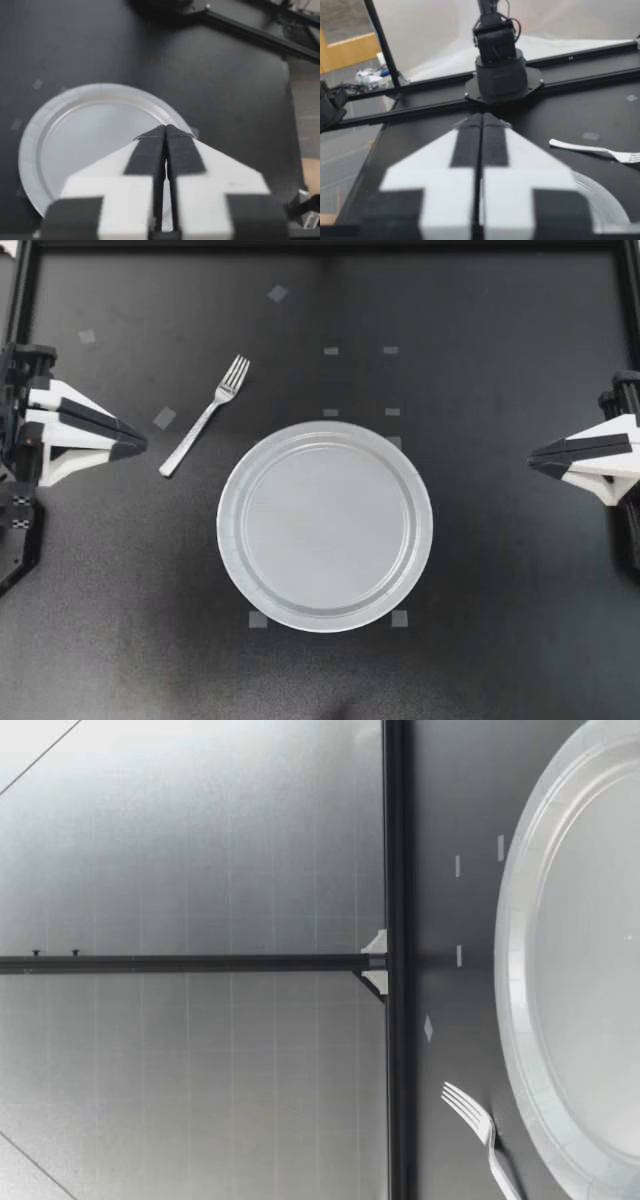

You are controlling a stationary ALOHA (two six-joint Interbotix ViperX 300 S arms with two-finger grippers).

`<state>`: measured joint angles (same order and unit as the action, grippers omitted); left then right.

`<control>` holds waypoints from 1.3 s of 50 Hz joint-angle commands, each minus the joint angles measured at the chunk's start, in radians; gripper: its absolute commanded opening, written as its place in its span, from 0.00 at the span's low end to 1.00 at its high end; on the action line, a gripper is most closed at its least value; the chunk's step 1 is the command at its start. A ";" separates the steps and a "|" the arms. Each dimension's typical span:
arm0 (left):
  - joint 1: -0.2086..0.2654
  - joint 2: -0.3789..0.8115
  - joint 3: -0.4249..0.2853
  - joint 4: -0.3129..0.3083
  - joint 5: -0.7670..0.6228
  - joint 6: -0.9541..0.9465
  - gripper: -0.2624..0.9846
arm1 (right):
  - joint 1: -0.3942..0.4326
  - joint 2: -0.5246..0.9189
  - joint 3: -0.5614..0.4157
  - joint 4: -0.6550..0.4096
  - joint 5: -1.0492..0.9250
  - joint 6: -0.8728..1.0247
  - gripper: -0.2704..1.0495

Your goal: Pick up the fork and place it on the plate.

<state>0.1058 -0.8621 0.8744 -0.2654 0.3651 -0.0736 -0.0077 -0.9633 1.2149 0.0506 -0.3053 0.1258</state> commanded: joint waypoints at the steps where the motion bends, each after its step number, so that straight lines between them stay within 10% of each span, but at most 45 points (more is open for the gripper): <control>1: 0.005 -0.012 -0.012 0.000 -0.014 0.000 0.45 | -0.003 -0.008 -0.020 0.003 -0.011 0.003 0.35; 11: 0.006 -0.029 -0.005 0.009 -0.037 0.000 0.83 | -0.003 -0.002 -0.008 0.005 -0.017 0.002 0.51; 22: 0.043 -0.005 -0.038 0.011 0.018 -0.003 0.70 | -0.003 0.025 -0.008 0.005 -0.014 0.002 0.52; 45: 0.275 0.242 -0.186 0.032 0.367 -0.003 0.69 | -0.063 0.095 -0.037 0.063 0.156 0.005 0.52; 65: 0.290 0.773 -0.275 0.078 0.413 0.014 0.68 | -0.152 0.147 -0.055 0.075 0.344 0.012 0.52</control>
<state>0.3912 -0.1626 0.6443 -0.1887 0.7946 -0.0660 -0.1534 -0.8191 1.1643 0.1243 0.0568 0.1350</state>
